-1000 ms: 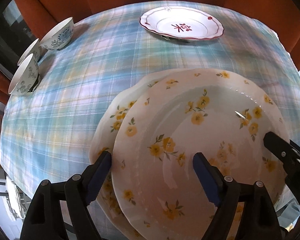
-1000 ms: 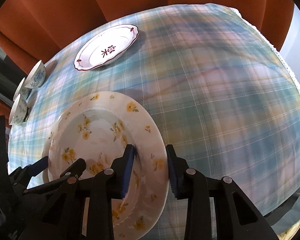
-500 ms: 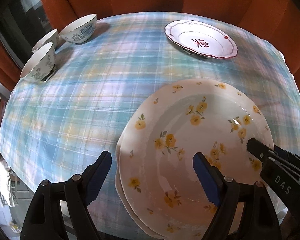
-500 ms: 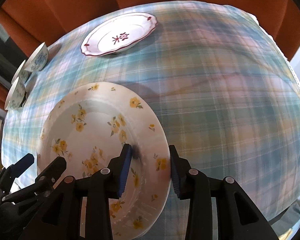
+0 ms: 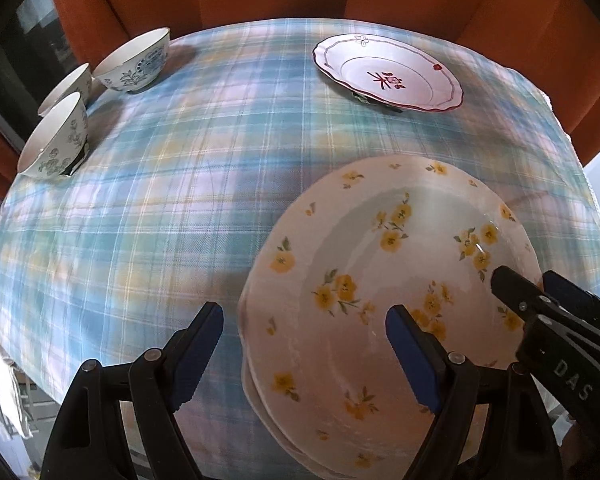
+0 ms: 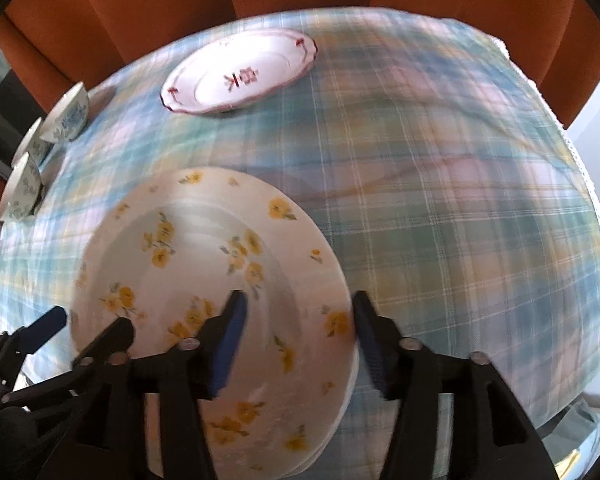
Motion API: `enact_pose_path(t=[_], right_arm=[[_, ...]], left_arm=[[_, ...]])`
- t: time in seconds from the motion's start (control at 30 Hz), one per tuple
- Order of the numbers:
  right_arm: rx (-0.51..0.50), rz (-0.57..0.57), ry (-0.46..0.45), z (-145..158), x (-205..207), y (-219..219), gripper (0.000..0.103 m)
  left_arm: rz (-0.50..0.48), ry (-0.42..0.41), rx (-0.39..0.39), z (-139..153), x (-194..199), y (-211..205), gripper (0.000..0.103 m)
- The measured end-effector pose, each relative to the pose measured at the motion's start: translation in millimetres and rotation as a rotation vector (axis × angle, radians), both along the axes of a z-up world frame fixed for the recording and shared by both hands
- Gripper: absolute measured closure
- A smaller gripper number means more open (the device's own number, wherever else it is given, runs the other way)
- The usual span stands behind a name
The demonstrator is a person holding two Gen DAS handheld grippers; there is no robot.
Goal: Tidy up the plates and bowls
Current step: 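Move both tools toward the small red-rimmed saucer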
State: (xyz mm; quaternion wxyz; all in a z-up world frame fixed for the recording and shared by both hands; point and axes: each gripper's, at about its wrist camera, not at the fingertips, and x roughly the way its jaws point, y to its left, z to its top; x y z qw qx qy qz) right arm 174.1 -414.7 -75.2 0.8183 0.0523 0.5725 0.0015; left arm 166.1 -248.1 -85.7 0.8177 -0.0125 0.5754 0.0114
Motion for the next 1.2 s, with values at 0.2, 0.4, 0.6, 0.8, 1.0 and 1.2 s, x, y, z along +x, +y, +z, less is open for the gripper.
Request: enact_pose_path(t=[0.2, 0.4, 0.6, 0.8, 1.0, 1.2], right_arm=[[-0.063, -0.057, -0.017, 14, -10, 17, 0.035], [-0.096, -0.13, -0.043, 35, -18, 41, 0.035], [-0.115, -0.18, -0.068, 54, -14, 64, 0.035], [-0.103, -0.202, -0.087, 71, 5, 69, 0.035], [-0.063, -0.183, -0.133, 83, 43, 62, 0.026], [-0.03, -0.142, -0.152, 80, 89, 46, 0.025]], left_arm=[[-0.057, -0.008, -0.061, 6, 7, 18, 0.018], [-0.123, -0.043, -0.085, 25, 14, 41, 0.018], [-0.187, -0.075, -0.112, 40, 29, 56, 0.018], [-0.204, -0.124, -0.131, 59, 54, 61, 0.018], [-0.15, -0.169, -0.119, 73, 90, 62, 0.014], [-0.106, -0.197, -0.081, 80, 127, 53, 0.005]])
